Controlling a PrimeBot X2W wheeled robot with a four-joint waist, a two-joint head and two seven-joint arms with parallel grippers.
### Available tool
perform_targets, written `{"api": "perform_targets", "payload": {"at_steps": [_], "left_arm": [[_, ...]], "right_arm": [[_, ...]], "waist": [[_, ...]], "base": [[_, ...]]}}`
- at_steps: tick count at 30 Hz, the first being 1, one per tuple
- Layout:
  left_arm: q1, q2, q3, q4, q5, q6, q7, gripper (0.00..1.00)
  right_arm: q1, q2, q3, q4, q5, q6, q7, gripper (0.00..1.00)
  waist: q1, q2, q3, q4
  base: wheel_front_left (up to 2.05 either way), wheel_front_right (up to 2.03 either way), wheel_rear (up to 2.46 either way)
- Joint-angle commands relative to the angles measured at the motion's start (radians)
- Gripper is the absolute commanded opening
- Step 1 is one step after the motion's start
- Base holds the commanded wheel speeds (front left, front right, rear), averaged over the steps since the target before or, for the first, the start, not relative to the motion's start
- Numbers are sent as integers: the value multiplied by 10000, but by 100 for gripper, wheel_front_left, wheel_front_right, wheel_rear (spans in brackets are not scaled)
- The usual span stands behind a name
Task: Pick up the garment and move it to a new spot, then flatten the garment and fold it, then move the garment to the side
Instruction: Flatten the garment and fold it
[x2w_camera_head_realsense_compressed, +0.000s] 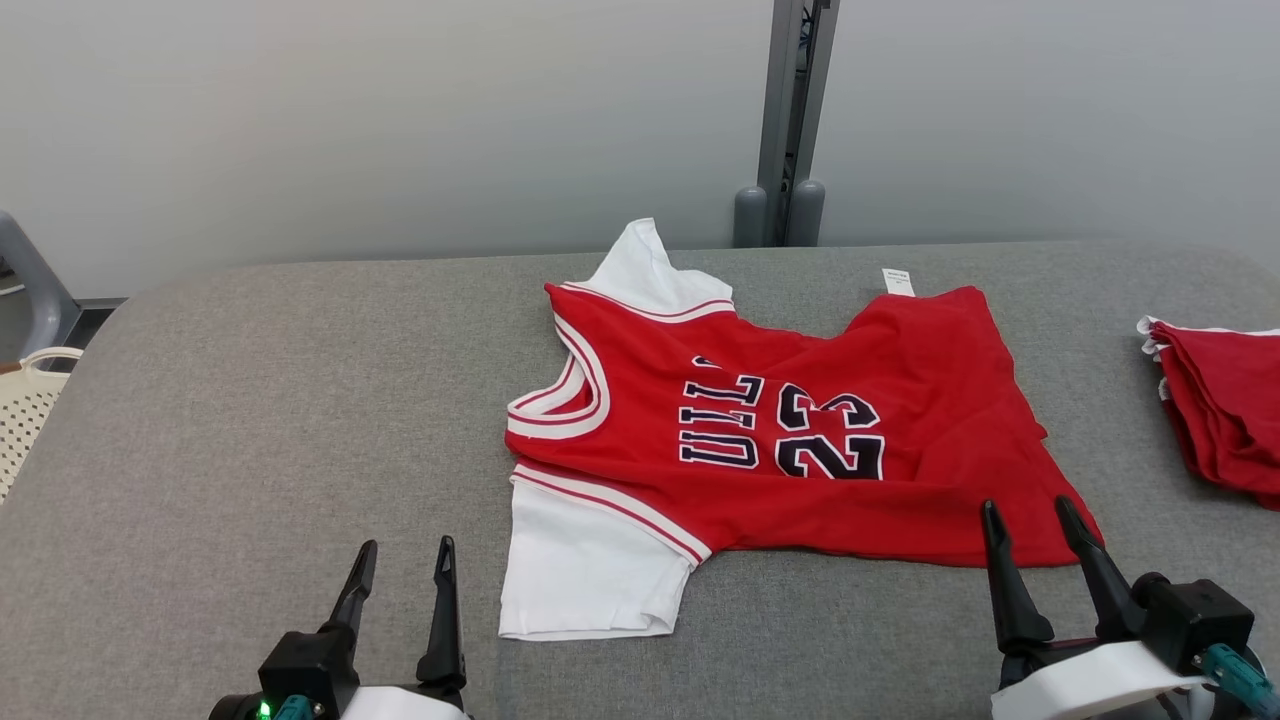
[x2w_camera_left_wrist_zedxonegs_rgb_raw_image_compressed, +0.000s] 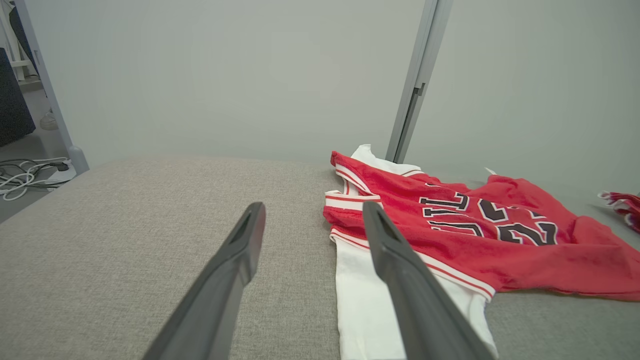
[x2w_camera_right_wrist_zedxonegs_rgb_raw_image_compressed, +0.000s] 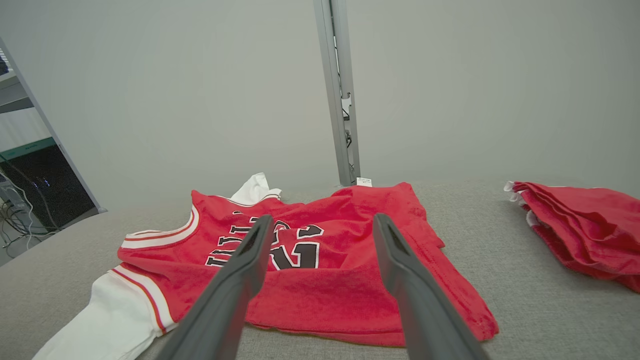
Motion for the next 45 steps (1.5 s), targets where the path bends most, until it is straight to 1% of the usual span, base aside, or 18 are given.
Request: {"api": "perform_targets", "payload": {"at_steps": [1,6,9,12,15,18,21,25,34,40,41,42,45], "left_arm": [[47,38,44,17,76,70,-12,100],[65,38,28,130,24,67,-12,100],[6,45,-137,518,-65,-132,170,100],[-290,114,-396,924,-104,-394,781,100],[-520,119,-621,1321,-294,-645,1663,100],[-779,109,-706,1664,-566,-738,2405,100],[-968,102,-784,2028,-657,-629,3015,100],[-1138,83,-787,2330,-875,-532,3412,100],[-1431,61,-639,2857,-1351,-274,3497,100],[-1746,52,-753,3350,-1487,-235,3464,100],[-1789,56,-785,3437,-1517,-224,3469,96],[-1821,51,-831,3534,-1538,-217,3511,89],[-1911,42,-950,3793,-1641,-209,3552,50]], "right_arm": [[-93,-31,7,18,65,3,-50,100],[-110,-31,13,32,68,3,-67,100],[-119,-31,4,39,46,3,-77,100],[-122,-31,-16,43,18,3,-83,100],[-137,-31,20,62,5,3,-74,100],[-170,-31,86,88,20,3,-66,100],[-195,-34,128,117,41,3,-59,100],[-232,-34,68,115,-4,3,-59,100],[-355,-35,35,134,-35,3,-93,100],[-407,-35,57,158,-5,3,-117,100],[-417,-34,62,163,-4,3,-123,100],[-432,-35,66,171,-4,3,-123,100],[-474,-35,67,182,-4,3,-133,100]], "waist": [[0,0,3,1],[0,0,9,-7],[0,0,22,-18],[0,0,44,-20],[0,0,67,-57],[0,0,104,-150],[0,0,149,-304],[0,0,266,-518],[0,0,498,-862],[0,0,594,-991],[0,0,607,-1010],[0,0,618,-1029],[0,0,649,-1079]], "base": [[0,0,0],[0,0,0],[0,0,0],[0,0,0],[0,0,0],[0,0,0],[0,0,0],[0,0,0],[0,0,0],[0,0,0],[0,0,0],[0,0,0],[0,0,0]]}}
